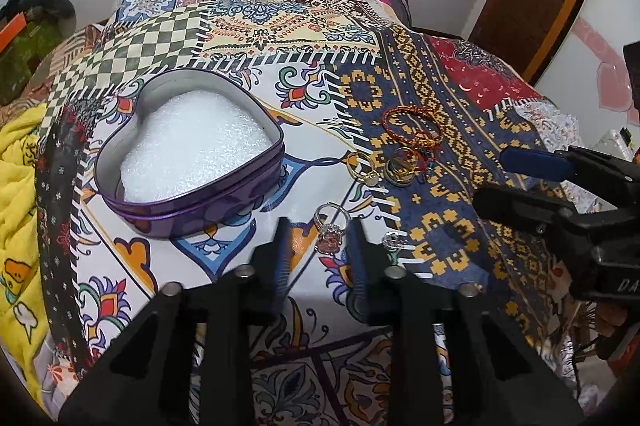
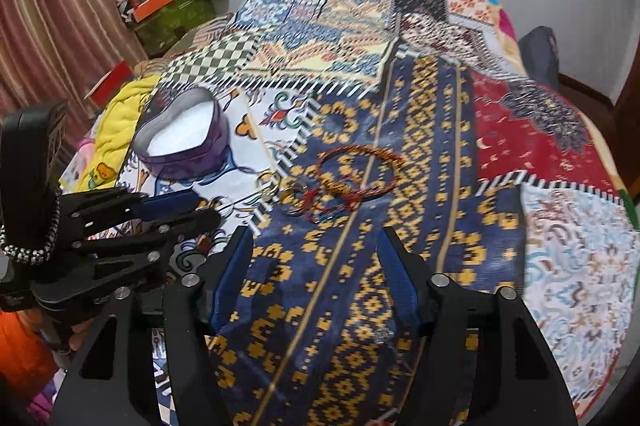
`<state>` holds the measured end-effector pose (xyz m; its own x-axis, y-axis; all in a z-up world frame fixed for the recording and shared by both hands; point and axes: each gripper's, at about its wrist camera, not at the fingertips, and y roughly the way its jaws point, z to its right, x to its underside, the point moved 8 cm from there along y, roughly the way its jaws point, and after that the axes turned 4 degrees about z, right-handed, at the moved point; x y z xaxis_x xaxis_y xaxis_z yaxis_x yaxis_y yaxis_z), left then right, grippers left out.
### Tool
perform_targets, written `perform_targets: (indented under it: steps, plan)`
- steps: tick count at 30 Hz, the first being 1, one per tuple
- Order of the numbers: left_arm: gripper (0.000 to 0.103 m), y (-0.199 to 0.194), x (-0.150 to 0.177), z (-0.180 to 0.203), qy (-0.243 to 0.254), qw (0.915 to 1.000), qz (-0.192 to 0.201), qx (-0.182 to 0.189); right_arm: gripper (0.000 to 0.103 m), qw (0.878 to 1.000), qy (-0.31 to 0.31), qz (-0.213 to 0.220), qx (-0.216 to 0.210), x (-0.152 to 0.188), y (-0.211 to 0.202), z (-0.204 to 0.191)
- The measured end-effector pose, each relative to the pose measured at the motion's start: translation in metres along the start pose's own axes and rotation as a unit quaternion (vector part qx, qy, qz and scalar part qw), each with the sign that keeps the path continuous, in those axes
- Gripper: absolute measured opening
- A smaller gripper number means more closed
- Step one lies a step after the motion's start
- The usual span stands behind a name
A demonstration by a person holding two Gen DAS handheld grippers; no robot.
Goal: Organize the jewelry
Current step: 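Reach the left tool to the jewelry and grasp the silver pendant ring, then carry the silver pendant ring with the left tool over the purple heart tin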
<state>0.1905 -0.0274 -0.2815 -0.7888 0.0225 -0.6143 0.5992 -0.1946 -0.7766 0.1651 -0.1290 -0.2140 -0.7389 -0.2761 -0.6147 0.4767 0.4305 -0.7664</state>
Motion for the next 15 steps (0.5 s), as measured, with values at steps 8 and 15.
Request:
perform_targets:
  steps: [8, 15]
  plan:
    - [0.013, -0.006, 0.002, -0.007, -0.019, 0.9997, 0.003, 0.012, 0.032, 0.998, -0.014, -0.038, -0.045, 0.006, 0.014, -0.024]
    - [0.013, -0.018, 0.007, -0.013, -0.022, 0.9997, 0.009, 0.006, 0.027, 0.996, -0.038, -0.051, -0.064, 0.008, 0.026, -0.047]
